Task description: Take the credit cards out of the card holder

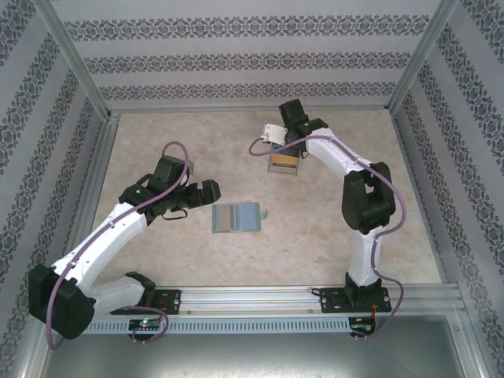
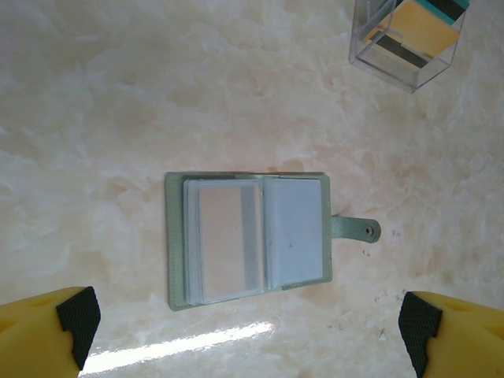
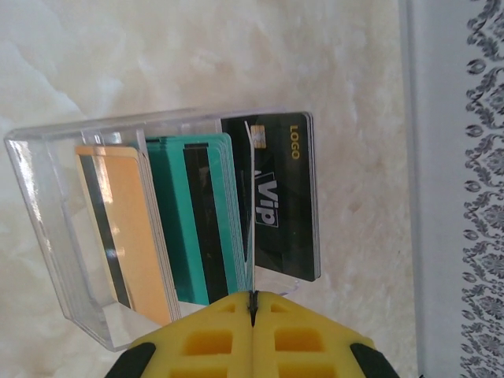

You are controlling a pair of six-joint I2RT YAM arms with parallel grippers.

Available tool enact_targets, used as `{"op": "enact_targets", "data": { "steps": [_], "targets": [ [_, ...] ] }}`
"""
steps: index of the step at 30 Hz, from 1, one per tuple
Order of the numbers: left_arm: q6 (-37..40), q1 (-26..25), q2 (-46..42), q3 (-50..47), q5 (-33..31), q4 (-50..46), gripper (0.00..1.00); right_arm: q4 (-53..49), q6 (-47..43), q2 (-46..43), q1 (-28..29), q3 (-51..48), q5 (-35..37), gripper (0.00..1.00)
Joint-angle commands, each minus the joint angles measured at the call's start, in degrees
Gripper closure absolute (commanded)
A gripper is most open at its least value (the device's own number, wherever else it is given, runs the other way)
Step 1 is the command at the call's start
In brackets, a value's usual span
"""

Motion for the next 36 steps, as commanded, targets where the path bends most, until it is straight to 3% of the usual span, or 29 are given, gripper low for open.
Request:
{"op": "enact_targets", "data": {
  "steps": [1,24,27,33,36],
  "targets": [
    [1.58,0.97,0.65,1.8,-0.62,-2.22,0.01,0.98,-0.68,1.23,-0.84,1.42,0.36,1.0],
    [1.22,1.79,1.69,1.72,-0.24,-2.08,0.01,4.41,1.37,7.8,-1.58,4.89,2.45,0.99],
    [1.03,1.78,1.64,1.42,-0.23,-1.8,0.01,5.71,1.91,8.34,-1.67,5.18,3.77,0.89],
    [0.88,1.83,1.81,1.34,0.04,-1.51,0.01,8.79,3.39,9.62,-1.84,5.52,7.36,0.87],
    [0.88,1.87,1.82,1.38,0.12,-1.53,0.01,10.25,4.03,10.08,-1.85,5.53,8.99,0.77]
  ]
}}
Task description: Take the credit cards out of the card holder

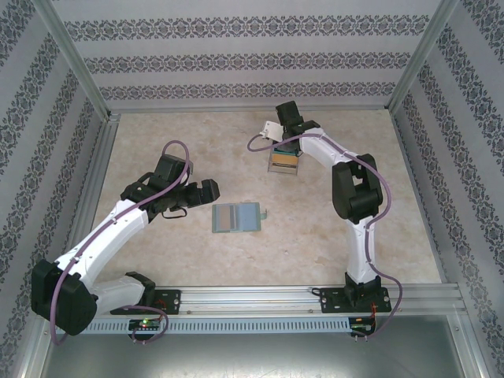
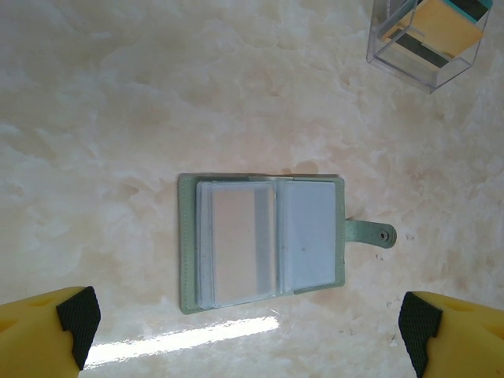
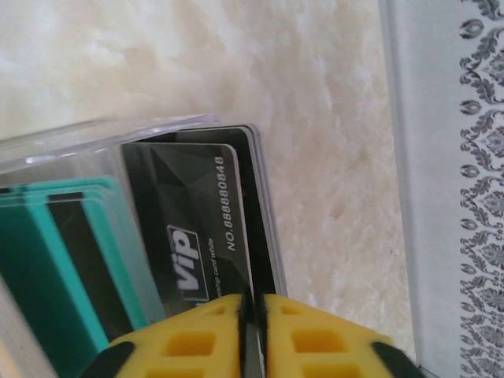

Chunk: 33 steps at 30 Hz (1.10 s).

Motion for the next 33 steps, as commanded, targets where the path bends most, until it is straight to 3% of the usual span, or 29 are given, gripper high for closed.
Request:
{"op": "enact_targets", "data": {
  "steps": [1,11,19,28,33],
  "targets": [
    [0.35,0.69,0.36,1.05,0.09,-1.11,0.01,2.71,1.83,1.2,-0.81,1.55,3.93,0.76],
    [-0.31,0.81,0.43,-0.07,0.77,0.21,0.01,1.41,9.16,-3.06,-0.12,2.32,4.5,0.75],
    [-2.68,0.78,2.92,-2.25,4.35,4.17,0.0,-1.58,28.5,-17.42,2.23,-7.17,-2.89,0.74],
    [-7.42,0.59,7.14,-6.03,9.04,10.01,0.25,-1.6,53.47,-34.89,7.45,-26.85,-19.39,0.73],
    [-8.84,0.07,9.58,-7.76,9.86,12.29,0.4,0.17,62.52,-39.91,14.02,-37.68,-20.9,0.77]
  ]
}}
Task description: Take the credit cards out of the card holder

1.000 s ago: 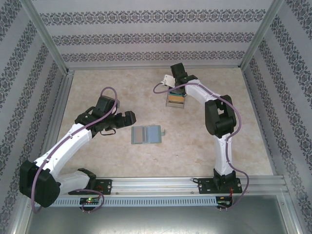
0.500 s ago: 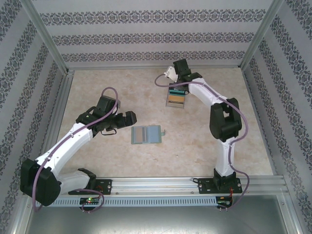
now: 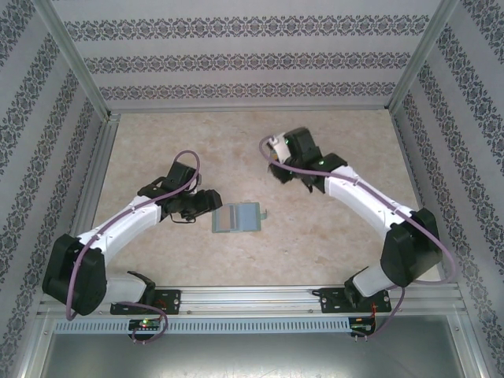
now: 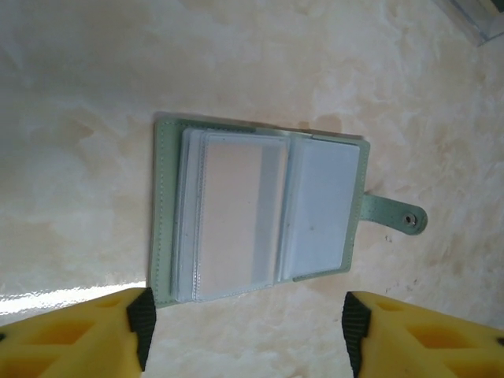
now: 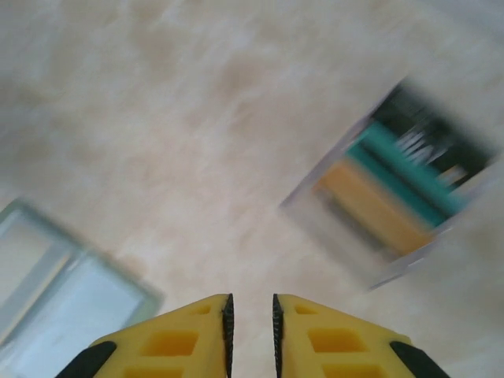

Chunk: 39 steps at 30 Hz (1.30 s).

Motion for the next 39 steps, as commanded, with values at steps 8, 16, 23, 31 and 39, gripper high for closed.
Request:
{"op": "enact_targets", "data": {
  "steps": [8,16,23,31,39],
  "targets": [
    [-3.14,-0.46,6.34,-2.47,3.53,8.34,0.58,3.31,22.75,1.38,10.23,-11.33,-5.05,0.82],
    [-2.63,-0.61,10.12,-2.32,5.16,10.52,0.6,2.64,29.78,12.66,11.08,-8.97,-6.58,0.86],
    [-2.32,-1.15,12.14,-2.1,6.1,11.58,0.61,3.22,30.52,15.8,11.43,-7.92,-6.04,0.87],
    [-1.79,-1.31,14.2,-2.35,5.9,11.67,0.61,3.55,30.97,17.46,11.95,-7.55,-6.55,0.86],
    [-1.3,-1.53,15.9,-1.63,3.96,9.06,0.61,4.05,31.67,18.35,12.7,-7.81,-6.81,0.87]
  ]
}}
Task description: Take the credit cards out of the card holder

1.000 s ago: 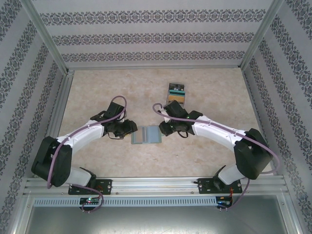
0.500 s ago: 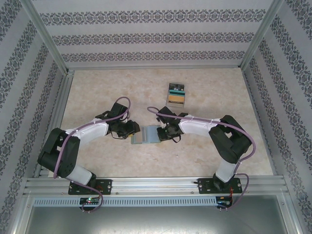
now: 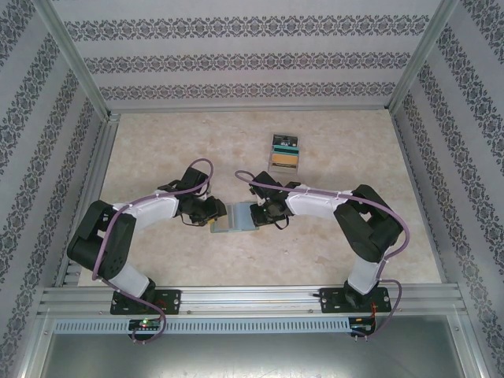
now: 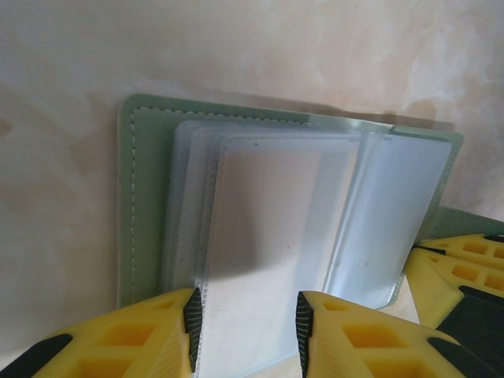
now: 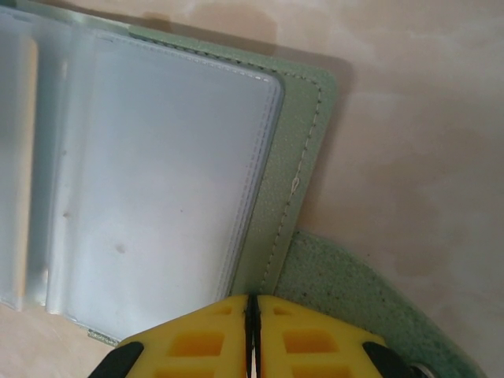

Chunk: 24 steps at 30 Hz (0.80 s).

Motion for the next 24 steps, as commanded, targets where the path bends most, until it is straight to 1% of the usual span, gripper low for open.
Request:
{"op": "enact_targets", "data": {
  "steps": [1,2,4,9,11,15,17,24],
  "targets": [
    [1.08,-1.14,1.14,0.37,-1.84,-1.65,0.61,0.2,1.06,1.97,1.17,0.65,-1.35,0.87],
    [1.23,-1.28,1.27,0.66,-2.7,-2.41,0.63,0.16,1.04,2.05,1.21,0.69,-1.36,0.88],
    [1.59,-1.78,1.11,1.17,-4.18,-3.57,0.63,0.16,1.15,2.16,1.26,0.69,-1.53,0.88],
    [1.61,-2.01,2.01,1.41,-3.74,-3.55,0.63,0.13,1.22,2.24,1.42,0.68,-1.53,0.88],
    [1.13,-2.04,2.42,1.04,-2.51,-2.13,0.63,0.15,1.28,2.41,1.51,0.81,-1.69,0.87],
    [-0.49,-2.06,2.54,-0.16,0.79,2.21,0.58,0.14,1.46,2.81,1.97,1.09,-1.83,0.87],
    [-1.38,-2.02,2.29,-0.73,2.12,4.5,0.53,0.08,1.63,3.03,2.21,1.22,-1.86,0.87],
    [-2.93,-2.04,2.03,-1.46,4.48,7.87,0.48,-0.08,1.81,3.21,2.57,1.22,-1.84,0.87]
  ]
}}
